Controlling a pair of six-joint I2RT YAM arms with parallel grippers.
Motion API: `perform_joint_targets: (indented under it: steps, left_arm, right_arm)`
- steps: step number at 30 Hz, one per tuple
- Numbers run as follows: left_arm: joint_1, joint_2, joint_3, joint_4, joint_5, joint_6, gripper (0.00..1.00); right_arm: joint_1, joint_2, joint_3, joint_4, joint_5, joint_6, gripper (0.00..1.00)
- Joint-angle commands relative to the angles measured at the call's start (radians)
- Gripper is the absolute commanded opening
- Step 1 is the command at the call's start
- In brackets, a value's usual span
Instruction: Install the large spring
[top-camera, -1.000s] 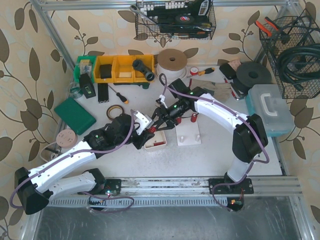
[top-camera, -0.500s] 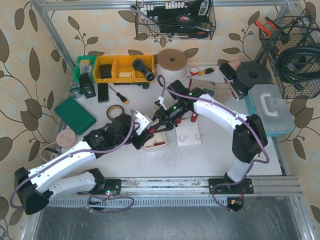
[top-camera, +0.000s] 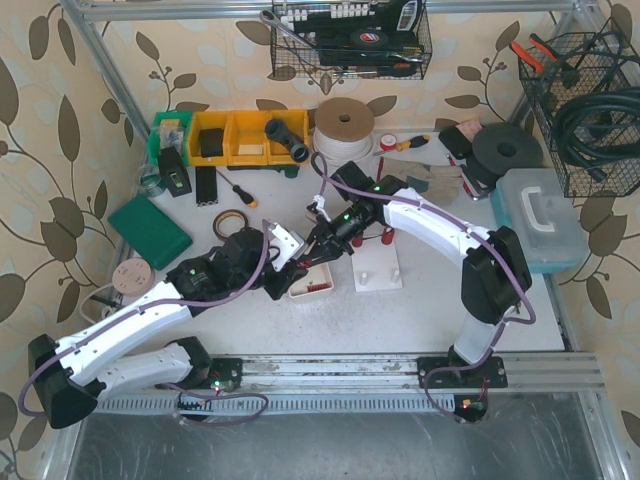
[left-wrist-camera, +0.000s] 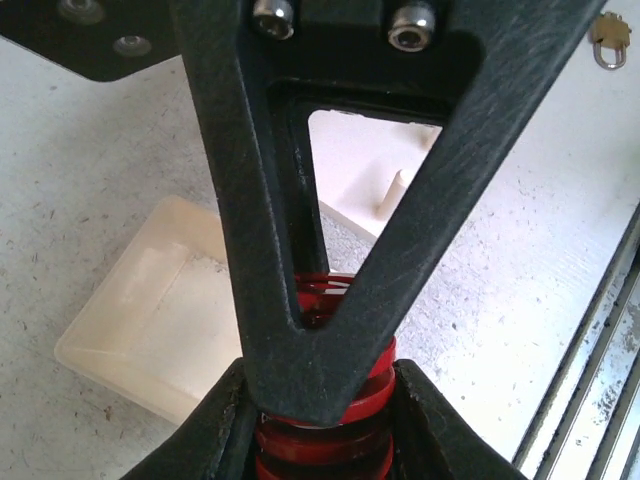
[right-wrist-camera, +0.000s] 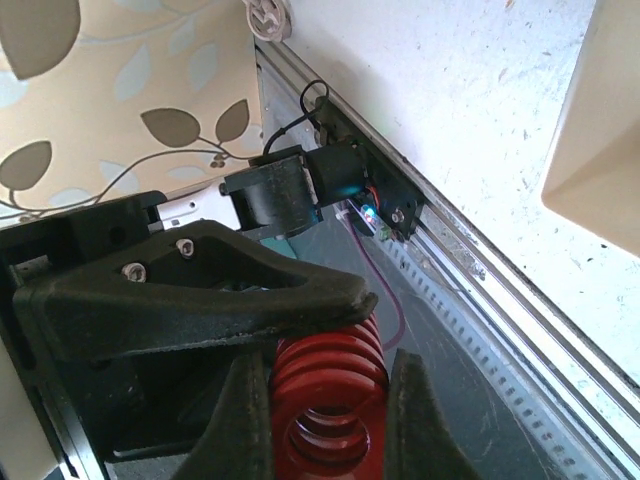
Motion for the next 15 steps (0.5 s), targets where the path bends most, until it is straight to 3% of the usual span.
perform_joint_targets:
  steps: [1,3,4,7,8,10,15]
  left_arm:
    - [-0.011,0.004,0.064,0.004,-0.037,-0.014,0.0]
    - [-0.011,0.011,0.074,-0.012,-0.043,-0.021,0.0]
    - [-0.011,0.012,0.079,-0.023,-0.046,-0.026,0.06]
    - [-0.011,0.008,0.091,-0.044,-0.067,-0.052,0.54]
    - [-0.011,0.004,0.093,-0.049,-0.083,-0.065,0.62]
    - [-0.011,-0.014,0.092,-0.055,-0.141,-0.094,0.71]
    - [-0.01,-0.06,0.114,-0.094,-0.307,-0.191,0.77]
  right_arm:
    - [0.003,0.012,0.032,-0.004,-0.01,-0.012,0.0]
    - [0.002,0.01,0.036,-0.006,0.004,-0.018,0.0]
    - [0.001,0.009,0.04,-0.006,0.009,-0.021,0.0]
    - [-0.007,0.003,0.063,-0.037,0.051,-0.051,0.0]
    - [-0.013,0.0,0.073,-0.057,0.071,-0.07,0.0]
    - [-0.035,-0.011,0.089,-0.106,0.119,-0.11,0.0]
    - [-0.12,-0.077,0.091,-0.237,0.311,-0.23,0.0]
